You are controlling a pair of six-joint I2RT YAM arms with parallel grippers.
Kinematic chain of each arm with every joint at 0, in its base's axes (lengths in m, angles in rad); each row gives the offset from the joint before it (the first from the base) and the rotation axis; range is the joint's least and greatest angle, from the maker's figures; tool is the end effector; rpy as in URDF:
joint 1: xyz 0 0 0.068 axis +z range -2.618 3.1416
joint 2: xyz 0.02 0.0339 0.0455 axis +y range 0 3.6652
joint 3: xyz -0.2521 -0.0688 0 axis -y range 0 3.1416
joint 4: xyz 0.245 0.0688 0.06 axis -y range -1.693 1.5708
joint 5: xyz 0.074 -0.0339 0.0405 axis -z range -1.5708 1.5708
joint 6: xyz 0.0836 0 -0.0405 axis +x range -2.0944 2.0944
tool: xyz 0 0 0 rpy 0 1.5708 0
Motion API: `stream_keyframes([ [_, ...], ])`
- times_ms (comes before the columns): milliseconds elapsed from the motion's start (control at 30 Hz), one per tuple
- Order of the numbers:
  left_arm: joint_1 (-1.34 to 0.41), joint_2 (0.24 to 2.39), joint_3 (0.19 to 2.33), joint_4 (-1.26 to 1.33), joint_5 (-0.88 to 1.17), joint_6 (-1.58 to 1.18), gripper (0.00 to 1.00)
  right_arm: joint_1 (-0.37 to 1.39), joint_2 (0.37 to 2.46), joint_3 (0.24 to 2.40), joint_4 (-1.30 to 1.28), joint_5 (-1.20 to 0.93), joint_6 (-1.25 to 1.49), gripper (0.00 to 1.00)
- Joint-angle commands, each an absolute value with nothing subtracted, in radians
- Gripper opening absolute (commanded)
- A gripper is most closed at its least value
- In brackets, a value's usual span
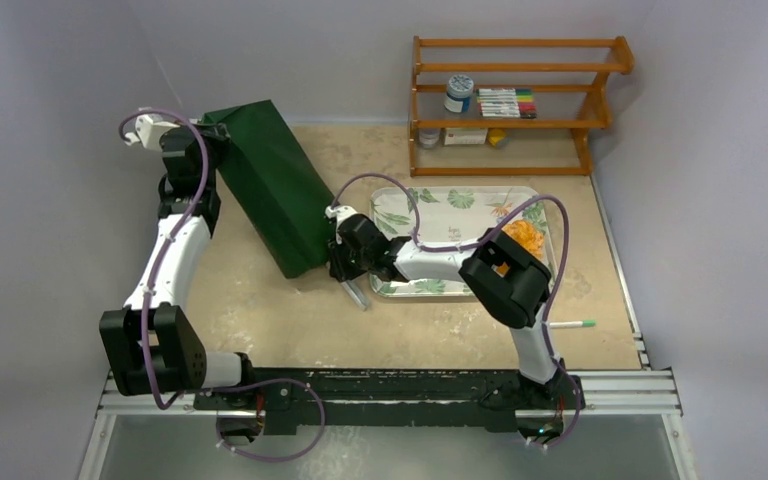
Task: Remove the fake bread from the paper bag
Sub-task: Adjust the paper bag at the center of the board.
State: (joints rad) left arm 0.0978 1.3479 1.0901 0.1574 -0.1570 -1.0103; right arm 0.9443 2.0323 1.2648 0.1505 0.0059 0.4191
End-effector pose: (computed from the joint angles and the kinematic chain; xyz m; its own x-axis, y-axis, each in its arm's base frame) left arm 0.3692 0.0494 0.3392 0.1598 -0.8249 -0.5422 -0.2181 0.5062 -0.8344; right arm 0.2811 0.3876 0.1211 -0.6384 -0.1880 -0.7464 -0.5993 0.7299 0.3288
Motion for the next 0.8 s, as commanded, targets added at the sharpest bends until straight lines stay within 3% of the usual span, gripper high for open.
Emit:
stream_keyframes([
  [0,0.085,1.295,1.102,0.279,-0.129,-1.073,0.0,0.947,2.051,1.315,0.125,-0.005,0.399,0.35],
  [33,0.054,1.283,1.099,0.372,-0.117,-1.064,0.0,0.946,2.049,1.312,0.12,-0.002,0.397,0.35],
  [100,-0.011,1.324,1.222,0.164,-0.269,-0.931,0.0,0.944,2.046,1.3,0.142,-0.002,0.401,0.35],
  [133,0.016,1.355,1.226,0.127,-0.241,-0.944,0.0,0.939,2.053,1.308,0.142,-0.006,0.401,0.35],
  [200,0.105,1.365,1.109,0.317,-0.06,-1.091,0.0,0.939,2.069,1.337,0.108,-0.009,0.393,0.35],
  [367,0.006,1.294,1.053,0.383,-0.101,-1.129,0.0,0.936,2.052,1.309,0.116,-0.001,0.391,0.35],
  [433,-0.049,1.305,1.146,0.172,-0.223,-0.986,0.0,0.931,2.053,1.306,0.116,-0.004,0.391,0.35],
  [500,0.018,1.325,1.092,0.204,-0.236,-1.001,0.0,0.93,2.056,1.319,0.107,-0.003,0.39,0.35],
  [567,0.111,1.368,1.035,0.284,-0.122,-1.078,0.0,0.93,2.061,1.339,0.089,-0.003,0.386,0.35],
  [767,0.087,1.339,1.027,0.268,-0.236,-1.105,0.0,0.928,2.058,1.333,0.089,-0.002,0.384,0.35],
])
